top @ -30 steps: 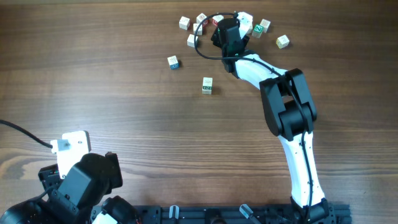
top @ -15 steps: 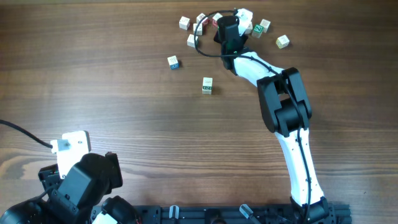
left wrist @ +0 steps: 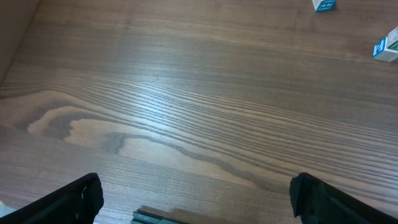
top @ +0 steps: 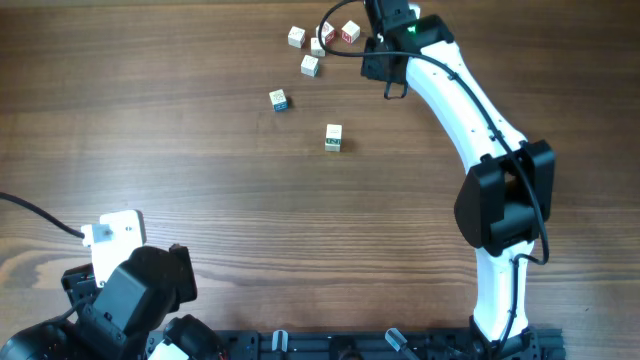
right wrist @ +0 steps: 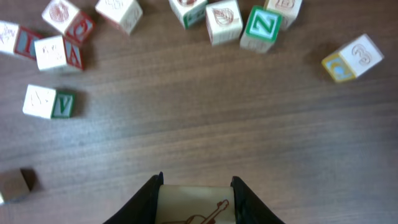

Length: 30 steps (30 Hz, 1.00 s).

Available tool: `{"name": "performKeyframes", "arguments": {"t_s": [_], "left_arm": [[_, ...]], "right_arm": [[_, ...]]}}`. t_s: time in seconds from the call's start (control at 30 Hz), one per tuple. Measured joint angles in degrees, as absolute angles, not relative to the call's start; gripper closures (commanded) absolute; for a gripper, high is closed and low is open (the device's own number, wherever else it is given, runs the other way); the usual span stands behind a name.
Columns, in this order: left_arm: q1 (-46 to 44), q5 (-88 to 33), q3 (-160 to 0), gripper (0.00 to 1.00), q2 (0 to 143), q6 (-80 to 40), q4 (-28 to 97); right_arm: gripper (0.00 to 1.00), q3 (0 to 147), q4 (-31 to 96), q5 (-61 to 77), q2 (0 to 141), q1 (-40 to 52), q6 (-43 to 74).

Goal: Form a tower
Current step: 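Grasp the white violin-picture W block with the right gripper, then carry the W block left over the stacked blocks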

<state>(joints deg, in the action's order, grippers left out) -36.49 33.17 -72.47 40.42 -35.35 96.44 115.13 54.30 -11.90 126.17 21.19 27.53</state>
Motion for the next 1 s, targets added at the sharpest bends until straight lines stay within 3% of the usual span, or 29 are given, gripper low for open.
{"name": "performKeyframes", "arguments": {"t_s": [0.1, 0.2, 0.23, 0.27, 0.3, 0.33, 0.43, 0.5, 0.63, 0.8, 0.83, 0.9, 1.0], "left_arm": [[-36.49, 33.15, -72.47, 0.0, 40.42, -35.33, 96.44], [-36.49, 33.17, -72.47, 0.0, 40.42, -35.33, 96.4], [-36.49, 33.15, -72.47, 0.0, 40.42, -35.33, 96.47], [-36.49, 33.17, -72.47, 0.0, 40.42, -35.33, 96.49], [-36.49, 33.15, -72.47, 0.0, 40.42, -35.33, 96.42], [-36.49, 33.15, -72.47, 0.0, 40.42, -35.33, 96.44], [-36.49, 33.15, -72.47, 0.0, 40.42, -35.35, 96.44], [-36.49, 33.15, -72.47, 0.0, 40.42, -35.33, 96.44], [-36.49, 33.15, -72.47, 0.0, 40.42, -35.33, 96.44], [-36.49, 33.15, -72.47, 0.0, 40.42, -35.35, 96.44], [-36.49, 33.15, -72.47, 0.0, 40.42, -35.33, 96.44], [-36.49, 33.15, -72.47, 0.0, 40.42, -35.33, 96.44], [-36.49, 33.15, -72.47, 0.0, 40.42, -35.33, 96.44]], "right_arm": [[0.71, 104.51, 51.59, -10.72, 126.45, 21.17, 27.94], [0.65, 93.84, 45.93, -10.31, 126.87, 21.17, 28.95], [0.54, 93.14, 45.5, -10.31, 126.82, 21.17, 29.36], [0.52, 93.03, 45.08, -10.17, 126.74, 21.17, 29.52], [0.38, 92.97, 44.62, -10.09, 126.74, 21.17, 29.69], [0.31, 92.9, 44.21, -10.02, 126.74, 21.17, 29.74], [0.25, 92.86, 43.97, -8.78, 126.74, 21.17, 30.0], [0.25, 93.01, 44.64, -7.42, 126.74, 21.17, 30.13], [0.42, 93.25, 46.22, -5.72, 126.74, 21.17, 28.27], [0.43, 93.36, 46.57, -5.15, 126.74, 21.17, 24.43], [0.45, 93.36, 46.39, -5.15, 126.74, 21.06, 23.9], [0.63, 93.36, 46.11, -5.15, 126.74, 20.71, 23.53], [0.73, 93.36, 46.0, -5.13, 126.74, 19.07, 22.7]]}}
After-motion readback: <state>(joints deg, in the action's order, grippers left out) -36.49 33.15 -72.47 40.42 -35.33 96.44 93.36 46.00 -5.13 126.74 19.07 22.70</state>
